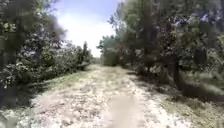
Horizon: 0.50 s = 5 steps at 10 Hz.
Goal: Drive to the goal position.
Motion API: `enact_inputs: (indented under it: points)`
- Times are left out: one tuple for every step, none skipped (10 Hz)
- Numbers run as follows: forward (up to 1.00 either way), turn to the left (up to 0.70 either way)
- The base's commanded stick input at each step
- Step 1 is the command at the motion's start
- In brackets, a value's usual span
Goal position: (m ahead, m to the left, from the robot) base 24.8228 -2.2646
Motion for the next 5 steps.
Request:
enact_inputs:
  points:
    - [0.50,0.00]
    - [0.50,0.00]
    - [0.50,0.00]
    - [0.50,0.00]
    - [0.50,0.00]
